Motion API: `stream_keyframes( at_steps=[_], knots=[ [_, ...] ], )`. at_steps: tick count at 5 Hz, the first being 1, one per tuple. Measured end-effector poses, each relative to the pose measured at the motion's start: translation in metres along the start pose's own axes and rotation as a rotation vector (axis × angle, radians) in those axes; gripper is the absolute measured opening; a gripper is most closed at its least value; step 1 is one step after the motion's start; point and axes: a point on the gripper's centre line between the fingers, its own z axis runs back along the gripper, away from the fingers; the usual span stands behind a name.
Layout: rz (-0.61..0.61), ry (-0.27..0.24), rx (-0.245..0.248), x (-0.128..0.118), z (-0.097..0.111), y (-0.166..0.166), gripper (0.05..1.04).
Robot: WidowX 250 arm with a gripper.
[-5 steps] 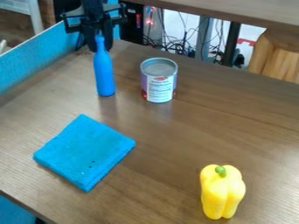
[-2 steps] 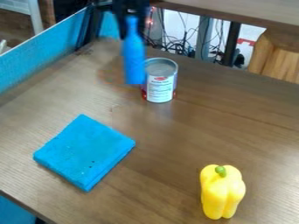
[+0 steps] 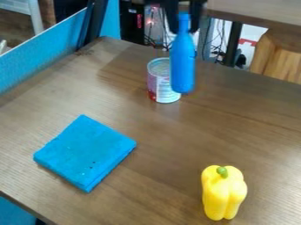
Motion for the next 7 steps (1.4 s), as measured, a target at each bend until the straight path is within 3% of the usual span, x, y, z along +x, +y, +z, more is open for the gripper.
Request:
stream_keyframes(
  at_steps=[1,2,5,7],
  knots=[
    [-0.132,-0.028,-0.022,-0.031,0.02,-0.035,0.345],
    [-0.231,-0.046,-0.016,-0.055,0.007,-0.063,0.345],
    [-0.286,-0.014,0.01,-0.059,-0.067,-0.086,0.345],
    [-0.287,-0.021,0.011,-0.054,-0.082,-0.089,0.403]
  ],
)
